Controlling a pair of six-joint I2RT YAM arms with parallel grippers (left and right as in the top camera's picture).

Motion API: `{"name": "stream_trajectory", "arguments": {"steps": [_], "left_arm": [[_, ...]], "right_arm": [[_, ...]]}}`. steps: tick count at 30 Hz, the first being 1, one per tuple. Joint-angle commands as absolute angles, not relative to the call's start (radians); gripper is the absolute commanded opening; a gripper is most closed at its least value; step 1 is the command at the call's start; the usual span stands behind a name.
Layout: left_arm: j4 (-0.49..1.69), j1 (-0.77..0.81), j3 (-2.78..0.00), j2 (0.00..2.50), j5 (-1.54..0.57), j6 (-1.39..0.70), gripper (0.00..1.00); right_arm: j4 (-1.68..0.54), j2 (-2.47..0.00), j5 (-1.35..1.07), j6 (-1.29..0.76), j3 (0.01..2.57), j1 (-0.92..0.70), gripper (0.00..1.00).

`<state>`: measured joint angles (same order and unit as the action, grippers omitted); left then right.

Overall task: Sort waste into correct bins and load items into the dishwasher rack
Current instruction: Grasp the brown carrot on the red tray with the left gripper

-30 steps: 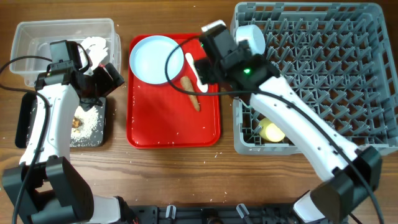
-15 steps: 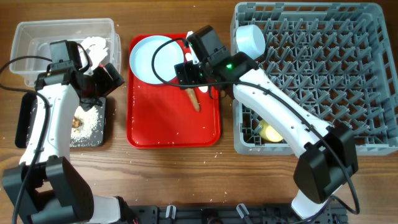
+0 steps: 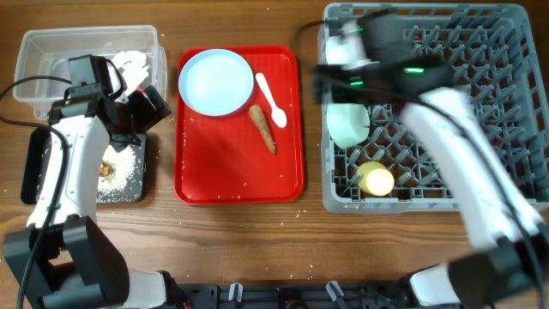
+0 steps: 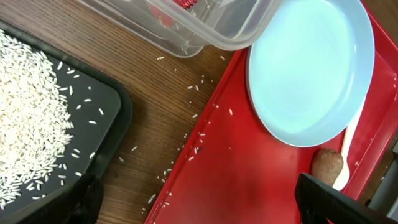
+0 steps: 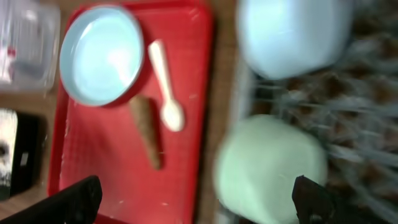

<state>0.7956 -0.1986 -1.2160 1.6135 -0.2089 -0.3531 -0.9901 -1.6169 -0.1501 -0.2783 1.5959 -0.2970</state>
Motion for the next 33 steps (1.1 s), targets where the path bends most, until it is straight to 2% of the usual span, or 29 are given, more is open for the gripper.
{"name": "stream_trajectory", "arguments": {"steps": [1, 3, 5, 9, 13, 16, 21, 27, 33], "left_arm": [[0.809, -0.199, -1.231, 1.599, -0.280, -0.347, 1.00], [0.787, -0.166, -1.231, 1.599, -0.356, -0.343, 1.00], [0.766, -0.090, -1.231, 1.599, -0.343, -0.329, 0.99], [0.730, 0.128, -1.231, 1.602, -0.199, -0.325, 0.97], [0.646, 0.356, -1.231, 1.637, 0.011, -0.419, 0.97], [0.596, 0.461, -1.231, 1.690, 0.093, -0.461, 0.93], [0.523, 0.539, -1.231, 1.818, 0.181, -0.460, 0.90], [0.474, 0.547, -1.231, 1.925, 0.185, -0.454, 0.87], [0.459, 0.546, -1.231, 1.975, 0.185, -0.461, 0.67]], "right_arm": [[-1.056, -1.509, -0.166, -0.179, 1.605, -0.190, 1.00], [-1.088, -1.485, -0.165, -0.150, 1.604, -0.135, 1.00], [-1.098, -1.481, -0.166, -0.131, 1.604, -0.102, 1.00], [-1.104, -1.482, -0.165, -0.130, 1.604, -0.086, 1.00], [-1.106, -1.482, -0.166, -0.131, 1.604, -0.086, 1.00], [-1.119, -1.482, -0.166, -0.131, 1.604, -0.086, 1.00], [-1.125, -1.482, -0.166, -0.131, 1.604, -0.086, 1.00], [-1.146, -1.482, -0.166, -0.131, 1.602, -0.086, 1.00], [-1.145, -1.482, -0.166, -0.131, 1.601, -0.086, 1.00]]}}
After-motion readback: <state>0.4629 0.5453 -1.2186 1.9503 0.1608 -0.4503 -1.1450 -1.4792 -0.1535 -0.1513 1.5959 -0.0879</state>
